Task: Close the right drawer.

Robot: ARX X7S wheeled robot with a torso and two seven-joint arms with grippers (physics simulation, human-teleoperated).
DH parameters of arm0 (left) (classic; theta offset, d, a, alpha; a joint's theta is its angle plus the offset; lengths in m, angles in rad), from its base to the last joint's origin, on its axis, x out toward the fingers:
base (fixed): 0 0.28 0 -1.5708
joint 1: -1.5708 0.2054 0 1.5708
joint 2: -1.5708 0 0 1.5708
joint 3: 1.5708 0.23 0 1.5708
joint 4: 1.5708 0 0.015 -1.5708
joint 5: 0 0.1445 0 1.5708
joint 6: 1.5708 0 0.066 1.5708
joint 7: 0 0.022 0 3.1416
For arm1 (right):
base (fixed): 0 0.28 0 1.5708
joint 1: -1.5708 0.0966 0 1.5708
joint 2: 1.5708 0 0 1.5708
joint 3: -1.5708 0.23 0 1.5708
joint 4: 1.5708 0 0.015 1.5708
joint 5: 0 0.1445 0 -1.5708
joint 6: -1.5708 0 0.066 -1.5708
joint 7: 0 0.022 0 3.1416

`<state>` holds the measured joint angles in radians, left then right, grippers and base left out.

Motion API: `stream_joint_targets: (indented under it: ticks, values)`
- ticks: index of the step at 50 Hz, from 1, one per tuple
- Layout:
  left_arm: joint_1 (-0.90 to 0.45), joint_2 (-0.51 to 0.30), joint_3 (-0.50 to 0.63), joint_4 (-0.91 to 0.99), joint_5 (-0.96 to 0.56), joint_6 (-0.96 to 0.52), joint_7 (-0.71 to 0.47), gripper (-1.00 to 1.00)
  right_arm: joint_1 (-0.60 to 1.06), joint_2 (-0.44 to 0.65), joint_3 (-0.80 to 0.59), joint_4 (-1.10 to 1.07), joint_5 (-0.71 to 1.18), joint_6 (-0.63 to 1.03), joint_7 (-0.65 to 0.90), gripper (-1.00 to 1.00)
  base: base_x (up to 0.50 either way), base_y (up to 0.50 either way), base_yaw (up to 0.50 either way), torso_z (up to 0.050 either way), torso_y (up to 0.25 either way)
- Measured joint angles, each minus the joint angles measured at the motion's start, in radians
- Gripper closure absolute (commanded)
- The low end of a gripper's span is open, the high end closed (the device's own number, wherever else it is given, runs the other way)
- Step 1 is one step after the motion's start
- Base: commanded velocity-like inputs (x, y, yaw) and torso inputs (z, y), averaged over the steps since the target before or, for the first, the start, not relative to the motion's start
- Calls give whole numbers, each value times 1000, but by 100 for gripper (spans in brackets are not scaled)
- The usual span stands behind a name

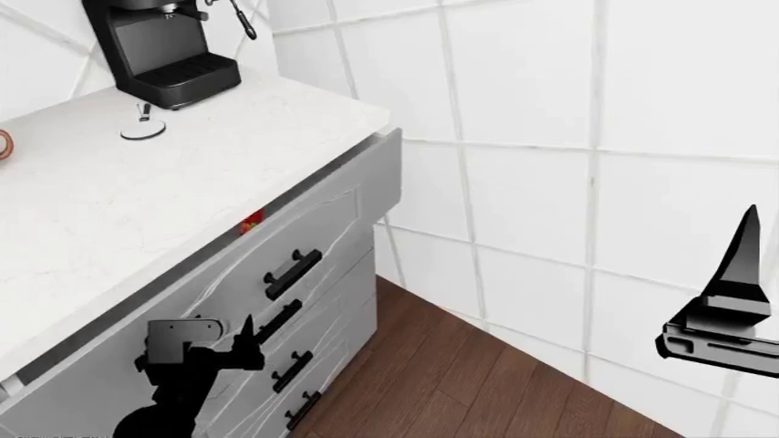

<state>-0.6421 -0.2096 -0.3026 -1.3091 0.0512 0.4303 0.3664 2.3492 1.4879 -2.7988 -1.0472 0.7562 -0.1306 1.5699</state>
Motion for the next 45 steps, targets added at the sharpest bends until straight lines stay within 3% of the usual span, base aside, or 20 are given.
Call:
stream_joint_targets:
  ticks: [45]
  values:
    - [-17,-58,-56,0,-18,-34,-82,-100,1,-24,41,0,49,14,0,-100,0,0,0,0,0]
